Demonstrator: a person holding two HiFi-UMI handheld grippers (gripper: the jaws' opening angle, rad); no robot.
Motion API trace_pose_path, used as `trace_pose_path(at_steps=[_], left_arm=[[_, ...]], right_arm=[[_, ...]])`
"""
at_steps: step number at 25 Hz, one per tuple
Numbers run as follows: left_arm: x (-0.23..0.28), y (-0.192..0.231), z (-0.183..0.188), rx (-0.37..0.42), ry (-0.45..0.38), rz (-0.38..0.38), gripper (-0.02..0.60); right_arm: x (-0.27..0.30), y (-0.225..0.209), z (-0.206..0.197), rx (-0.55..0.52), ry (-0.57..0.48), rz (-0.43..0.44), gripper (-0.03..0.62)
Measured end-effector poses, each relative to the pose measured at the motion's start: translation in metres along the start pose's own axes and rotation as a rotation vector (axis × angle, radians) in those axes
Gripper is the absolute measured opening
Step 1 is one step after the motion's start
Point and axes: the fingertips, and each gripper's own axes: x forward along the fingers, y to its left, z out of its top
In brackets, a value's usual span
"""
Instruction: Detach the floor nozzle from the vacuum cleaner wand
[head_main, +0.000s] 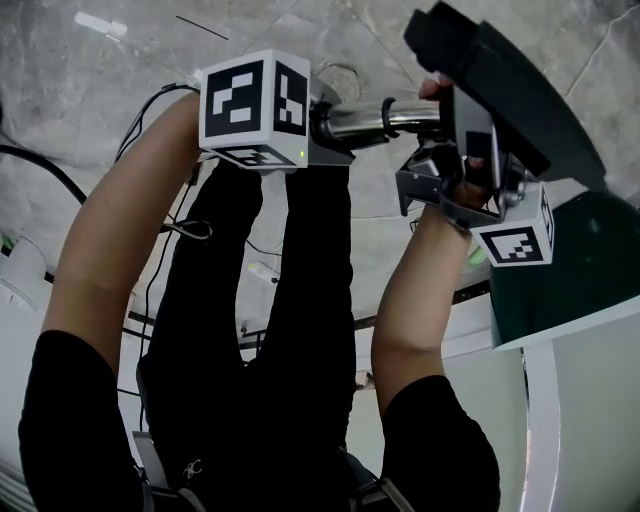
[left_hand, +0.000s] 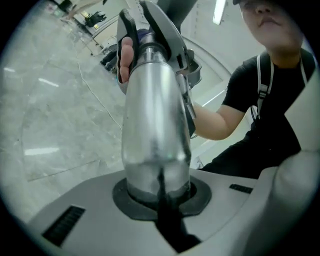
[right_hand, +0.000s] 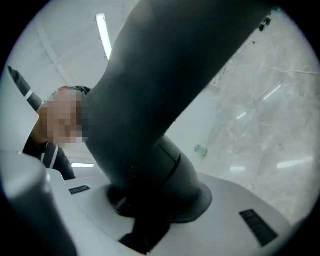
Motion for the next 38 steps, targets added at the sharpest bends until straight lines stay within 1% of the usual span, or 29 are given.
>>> trace_pose_path(at_steps=[1, 2, 3, 4, 6, 7, 8, 9, 10, 11, 12, 13, 14, 16, 17, 18, 19, 20, 22, 23, 24, 25, 26, 27, 30, 32, 33, 36, 38], left_arm=[[0.000, -0.001, 0.002, -0.022, -0.017, 0.006, 0.054], [0.001, 0.001, 0.002, -0.041, -0.030, 0.037, 0.054], [0.003, 0.005, 0.001, -0.057, -0.039, 0.080, 0.054], [0.006, 0.009, 0.000, -0.070, -0.043, 0.127, 0.054], [0.009, 0.018, -0.005, -0.078, -0.033, 0.219, 0.054], [0.009, 0.023, -0.007, -0.076, -0.024, 0.252, 0.054], [0.009, 0.027, -0.009, -0.072, -0.020, 0.266, 0.055], [0.010, 0.028, -0.010, -0.071, -0.022, 0.260, 0.055], [0.011, 0.028, -0.010, -0.073, -0.029, 0.238, 0.057], [0.013, 0.026, -0.009, -0.079, -0.038, 0.207, 0.055], [0.014, 0.025, -0.006, -0.087, -0.048, 0.174, 0.055], [0.014, 0.025, -0.002, -0.092, -0.058, 0.142, 0.055], [0.013, 0.024, 0.003, -0.094, -0.068, 0.107, 0.055], [0.011, 0.019, 0.009, -0.093, -0.092, 0.025, 0.055], [0.009, 0.017, 0.010, -0.091, -0.103, 0.002, 0.055], [0.008, 0.019, 0.009, -0.088, -0.108, 0.010, 0.055], [0.006, 0.025, 0.006, -0.086, -0.106, 0.046, 0.057], [0.005, 0.034, 0.003, -0.086, -0.096, 0.100, 0.057], [0.005, 0.050, -0.001, -0.088, -0.059, 0.195, 0.058], [0.007, 0.056, -0.002, -0.085, -0.039, 0.222, 0.058], [0.008, 0.060, -0.001, -0.080, -0.023, 0.234, 0.058], [0.009, 0.063, 0.000, -0.075, -0.011, 0.238, 0.058], [0.008, 0.065, 0.001, -0.070, -0.002, 0.241, 0.058], [0.007, 0.067, 0.000, -0.066, 0.009, 0.245, 0.058], [0.005, 0.073, -0.011, -0.030, 0.058, 0.255, 0.058], [0.006, 0.078, -0.015, 0.001, 0.069, 0.253, 0.058], [0.006, 0.078, -0.015, 0.012, 0.067, 0.242, 0.058], [0.009, 0.070, -0.015, 0.021, 0.067, 0.147, 0.058], [0.010, 0.064, -0.016, 0.009, 0.076, 0.074, 0.058]], right_arm=[[0.004, 0.001, -0.001, 0.012, 0.020, 0.029, 0.103], [0.006, -0.004, -0.004, 0.029, 0.042, 0.007, 0.101], [0.008, -0.011, -0.007, 0.046, 0.066, -0.061, 0.101], [0.007, -0.021, -0.010, 0.061, 0.089, -0.168, 0.101], [-0.003, -0.045, -0.015, 0.096, 0.125, -0.472, 0.100], [-0.011, -0.057, -0.017, 0.120, 0.127, -0.627, 0.100], [-0.019, -0.066, -0.018, 0.146, 0.119, -0.747, 0.100], [-0.024, -0.071, -0.019, 0.166, 0.108, -0.818, 0.100], [-0.026, -0.074, -0.020, 0.169, 0.105, -0.840, 0.100], [-0.025, -0.074, -0.019, 0.151, 0.108, -0.818, 0.100], [-0.021, -0.072, -0.015, 0.109, 0.113, -0.753, 0.100], [-0.015, -0.068, -0.008, 0.062, 0.111, -0.648, 0.101], [-0.008, -0.062, -0.001, 0.030, 0.098, -0.507, 0.101], [0.004, -0.039, 0.006, 0.010, 0.080, -0.192, 0.101], [0.009, -0.029, 0.005, 0.008, 0.090, -0.080, 0.100], [0.012, -0.024, 0.002, 0.009, 0.106, -0.031, 0.100], [0.014, -0.028, -0.001, 0.014, 0.120, -0.054, 0.100], [0.014, -0.040, -0.003, 0.028, 0.127, -0.142, 0.101], [0.000, -0.074, -0.003, 0.076, 0.118, -0.437, 0.100], [-0.009, -0.088, -0.001, 0.108, 0.103, -0.586, 0.101], [-0.016, -0.098, 0.001, 0.145, 0.082, -0.695, 0.101], [-0.018, -0.102, 0.003, 0.178, 0.058, -0.742, 0.101], [-0.016, -0.101, 0.004, 0.194, 0.039, -0.723, 0.100], [-0.011, -0.096, 0.005, 0.184, 0.037, -0.650, 0.100], [0.005, -0.073, 0.000, 0.041, 0.110, -0.318, 0.101], [0.010, -0.059, -0.002, -0.024, 0.115, -0.161, 0.101], [0.011, -0.053, -0.002, -0.033, 0.106, -0.098, 0.101], [0.010, -0.045, -0.001, -0.014, 0.097, 0.059, 0.101], [0.009, -0.044, -0.005, 0.001, 0.120, 0.135, 0.101]])
